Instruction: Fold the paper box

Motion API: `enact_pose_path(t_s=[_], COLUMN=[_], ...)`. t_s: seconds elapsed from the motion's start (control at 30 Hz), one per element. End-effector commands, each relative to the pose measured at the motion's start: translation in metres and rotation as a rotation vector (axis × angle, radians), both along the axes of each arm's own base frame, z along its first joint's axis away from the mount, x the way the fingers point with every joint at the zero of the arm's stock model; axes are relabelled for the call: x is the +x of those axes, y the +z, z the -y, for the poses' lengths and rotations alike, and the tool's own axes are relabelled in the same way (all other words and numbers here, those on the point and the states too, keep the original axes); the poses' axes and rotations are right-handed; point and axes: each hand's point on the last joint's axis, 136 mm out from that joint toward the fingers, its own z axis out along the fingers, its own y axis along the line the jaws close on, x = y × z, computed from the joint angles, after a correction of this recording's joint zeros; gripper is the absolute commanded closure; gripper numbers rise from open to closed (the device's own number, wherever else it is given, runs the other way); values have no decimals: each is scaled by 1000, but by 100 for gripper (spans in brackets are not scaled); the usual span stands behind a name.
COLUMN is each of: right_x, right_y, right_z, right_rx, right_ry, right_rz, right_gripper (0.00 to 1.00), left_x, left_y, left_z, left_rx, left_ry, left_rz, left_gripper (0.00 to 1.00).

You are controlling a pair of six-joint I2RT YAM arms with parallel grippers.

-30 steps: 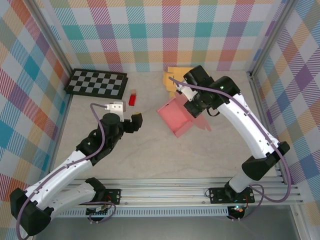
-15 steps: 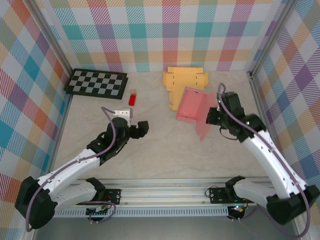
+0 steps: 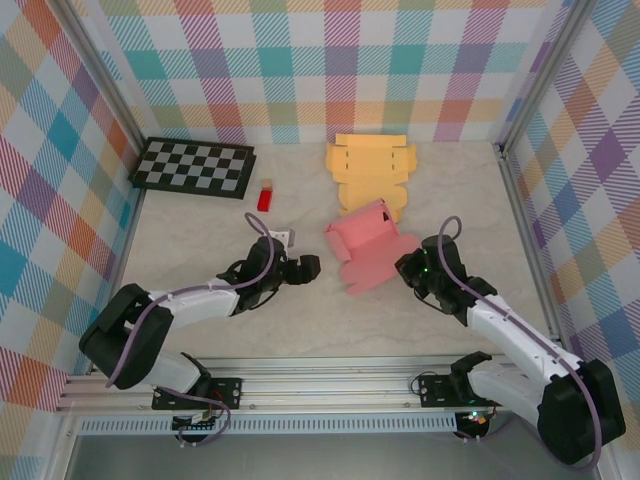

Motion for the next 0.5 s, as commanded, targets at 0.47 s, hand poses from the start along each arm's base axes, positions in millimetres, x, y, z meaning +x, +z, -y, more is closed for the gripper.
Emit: enact_pose_path(t_s=[0.47], right_x=[-20], right_y=[-39], right_z=[-2], right_rx=[-25], right_ry=[54], right_rz=[-136], right_gripper=[100], left_x=[58], left_y=[0], left_z=[73], left_rx=[-57], left_ry=[-132], left_rz=[65], left_gripper=[31])
